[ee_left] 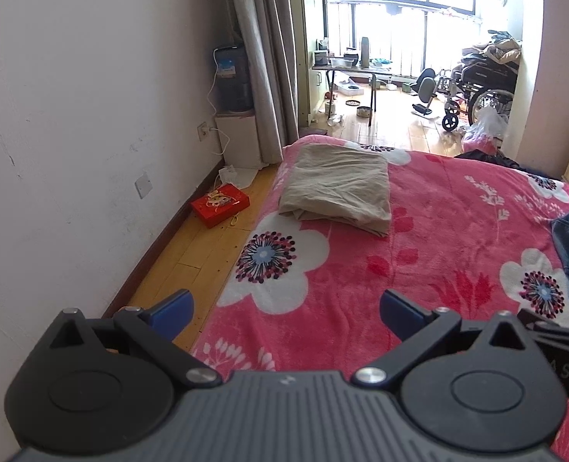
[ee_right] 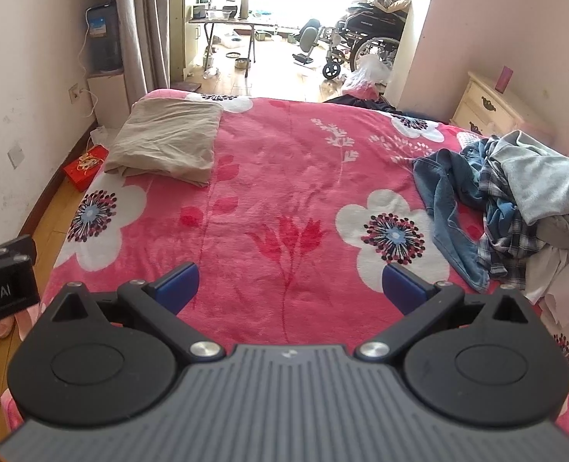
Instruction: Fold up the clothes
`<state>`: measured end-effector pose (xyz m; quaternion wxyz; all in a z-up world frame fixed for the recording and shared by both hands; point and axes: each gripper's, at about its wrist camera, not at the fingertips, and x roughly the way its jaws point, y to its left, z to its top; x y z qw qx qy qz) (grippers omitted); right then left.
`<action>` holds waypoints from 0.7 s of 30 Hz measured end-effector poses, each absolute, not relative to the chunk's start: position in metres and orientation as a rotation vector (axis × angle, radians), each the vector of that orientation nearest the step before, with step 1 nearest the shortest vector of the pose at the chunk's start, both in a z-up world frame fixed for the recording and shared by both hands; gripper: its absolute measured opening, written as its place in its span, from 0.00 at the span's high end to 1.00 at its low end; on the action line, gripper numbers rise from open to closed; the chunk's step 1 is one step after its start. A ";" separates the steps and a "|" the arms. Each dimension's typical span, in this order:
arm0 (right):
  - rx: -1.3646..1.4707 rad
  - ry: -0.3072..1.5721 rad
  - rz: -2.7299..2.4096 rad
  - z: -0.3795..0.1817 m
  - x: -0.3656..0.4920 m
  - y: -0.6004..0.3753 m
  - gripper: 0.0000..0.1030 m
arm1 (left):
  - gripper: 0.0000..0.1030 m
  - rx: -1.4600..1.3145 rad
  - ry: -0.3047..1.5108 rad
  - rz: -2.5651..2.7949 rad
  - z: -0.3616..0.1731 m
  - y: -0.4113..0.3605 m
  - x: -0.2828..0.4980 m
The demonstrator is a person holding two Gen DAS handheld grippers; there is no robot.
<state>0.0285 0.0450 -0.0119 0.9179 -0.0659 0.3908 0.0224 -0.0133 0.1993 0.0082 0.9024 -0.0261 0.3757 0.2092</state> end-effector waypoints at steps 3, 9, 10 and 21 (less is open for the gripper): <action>-0.137 0.805 0.041 -0.013 0.029 0.045 0.01 | 0.00 -0.055 0.776 0.435 0.008 0.200 -0.013; -0.140 0.803 0.039 -0.014 0.030 0.047 0.01 | 0.00 -0.048 0.772 0.436 0.008 0.198 -0.012; -0.141 0.803 0.039 -0.014 0.030 0.047 0.01 | 0.00 -0.047 0.772 0.436 0.008 0.198 -0.012; -0.146 0.805 0.044 -0.014 0.030 0.047 0.01 | 0.00 -0.034 0.765 0.440 0.009 0.199 -0.011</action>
